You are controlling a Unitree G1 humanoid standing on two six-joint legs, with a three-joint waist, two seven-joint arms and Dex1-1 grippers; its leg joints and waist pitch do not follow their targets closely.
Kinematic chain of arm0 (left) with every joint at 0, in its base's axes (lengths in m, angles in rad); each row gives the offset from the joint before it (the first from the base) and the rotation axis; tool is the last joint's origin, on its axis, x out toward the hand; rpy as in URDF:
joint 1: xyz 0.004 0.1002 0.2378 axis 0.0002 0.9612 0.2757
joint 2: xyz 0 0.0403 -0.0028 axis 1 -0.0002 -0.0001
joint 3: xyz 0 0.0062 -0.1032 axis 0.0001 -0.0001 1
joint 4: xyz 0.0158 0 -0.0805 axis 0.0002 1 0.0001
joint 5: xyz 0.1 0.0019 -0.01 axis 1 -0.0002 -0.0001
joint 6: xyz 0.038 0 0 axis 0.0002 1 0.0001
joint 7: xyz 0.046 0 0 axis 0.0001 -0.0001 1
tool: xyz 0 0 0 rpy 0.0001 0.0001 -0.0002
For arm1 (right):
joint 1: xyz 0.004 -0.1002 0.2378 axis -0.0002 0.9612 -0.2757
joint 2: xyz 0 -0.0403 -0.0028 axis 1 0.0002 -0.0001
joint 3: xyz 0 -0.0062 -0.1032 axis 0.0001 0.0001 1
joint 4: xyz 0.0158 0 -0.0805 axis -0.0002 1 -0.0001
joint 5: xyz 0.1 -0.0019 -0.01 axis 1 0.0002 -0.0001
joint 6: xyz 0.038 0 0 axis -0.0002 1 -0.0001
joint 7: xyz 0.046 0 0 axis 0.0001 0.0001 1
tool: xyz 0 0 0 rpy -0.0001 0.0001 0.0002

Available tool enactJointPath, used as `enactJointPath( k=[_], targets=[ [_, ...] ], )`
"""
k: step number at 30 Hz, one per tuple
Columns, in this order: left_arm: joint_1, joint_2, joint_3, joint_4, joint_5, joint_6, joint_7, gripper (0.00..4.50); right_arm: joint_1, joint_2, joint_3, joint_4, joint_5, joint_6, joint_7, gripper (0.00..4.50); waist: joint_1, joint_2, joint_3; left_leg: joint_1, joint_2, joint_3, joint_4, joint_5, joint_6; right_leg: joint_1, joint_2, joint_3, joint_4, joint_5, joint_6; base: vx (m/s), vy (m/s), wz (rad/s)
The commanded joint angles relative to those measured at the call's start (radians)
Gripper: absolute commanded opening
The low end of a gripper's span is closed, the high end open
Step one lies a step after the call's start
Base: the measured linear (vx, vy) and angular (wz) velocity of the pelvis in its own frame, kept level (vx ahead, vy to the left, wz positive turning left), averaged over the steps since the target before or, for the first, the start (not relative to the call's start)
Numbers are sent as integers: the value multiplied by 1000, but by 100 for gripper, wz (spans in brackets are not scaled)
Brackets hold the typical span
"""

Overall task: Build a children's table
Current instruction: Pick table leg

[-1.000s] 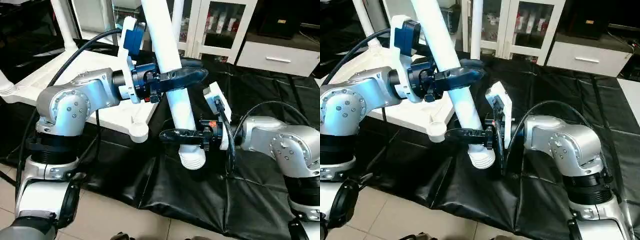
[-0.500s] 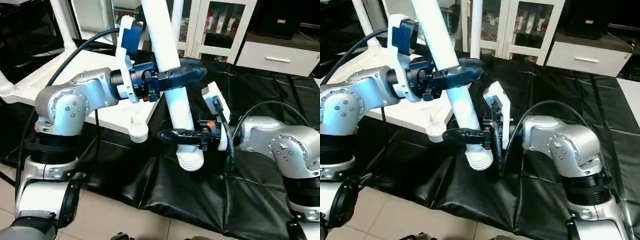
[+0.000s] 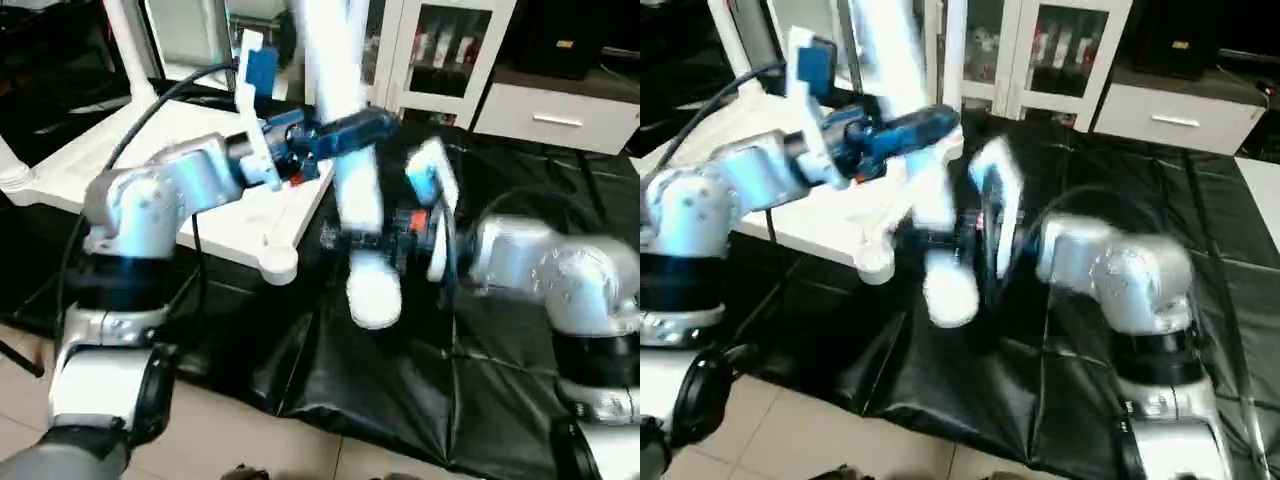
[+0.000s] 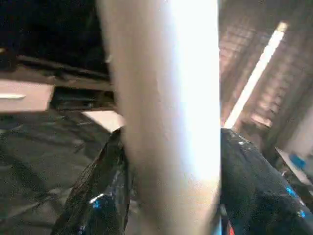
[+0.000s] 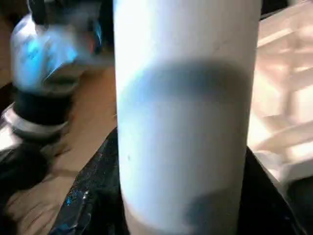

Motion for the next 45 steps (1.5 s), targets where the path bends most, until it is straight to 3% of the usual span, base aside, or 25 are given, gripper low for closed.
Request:
enactJointPath(
  k=[1,7,16,21,23,25,29,35,45],
  targets=[
    [-22,1,15,22,33,7,56,294,-16,7,-24,7,5,14,-28,191,4,1,-77,4,20,3,-72,-80,-20,66,-43,34,-54,-83,-248,0,0,0],
    [-41,-53,94,87,-3,54,193,304,-49,38,-41,21,0,51,-105,187,5,-2,-78,2,19,3,-70,-63,-19,70,-45,33,-52,-51,-260,0,0,0],
    [-33,-91,98,30,-35,120,240,304,-66,46,-22,15,-30,59,-168,187,6,2,-76,4,21,2,-73,-79,-27,67,-46,33,-57,-80,-243,0,0,0],
    [-4,-67,5,-31,49,98,238,304,-64,20,50,-15,-122,-6,-202,187,6,1,-74,3,23,1,-75,-76,-35,67,-45,33,-57,-80,-223,0,0,0],
    [12,-60,-29,-58,86,74,243,304,-53,-12,134,-55,-216,-87,-213,187,5,3,-73,2,22,1,-74,-76,-45,66,-44,34,-58,-86,-210,0,0,0],
    [15,-62,-29,-63,89,73,250,304,-48,-13,147,-66,-234,-104,-221,187,3,5,-72,3,20,2,-75,-91,-45,65,-44,35,-59,-99,-208,0,0,0],
    [17,-117,35,-63,83,72,352,304,-11,13,212,-120,-337,-198,-302,186,0,5,-71,2,20,1,-75,-104,-56,65,-44,35,-62,-102,-211,0,0,0],
    [18,-175,82,-35,132,-32,467,304,11,49,239,-127,-418,-272,-379,186,-3,10,-73,2,20,-2,-76,-117,-48,65,-41,35,-63,-96,-208,0,0,0],
    [40,-220,97,-61,163,-69,557,222,20,78,238,-112,-474,-302,-426,186,-8,10,-71,2,20,-3,-76,-135,-40,65,-40,35,-64,-89,-210,0,0,0]
  ],
)
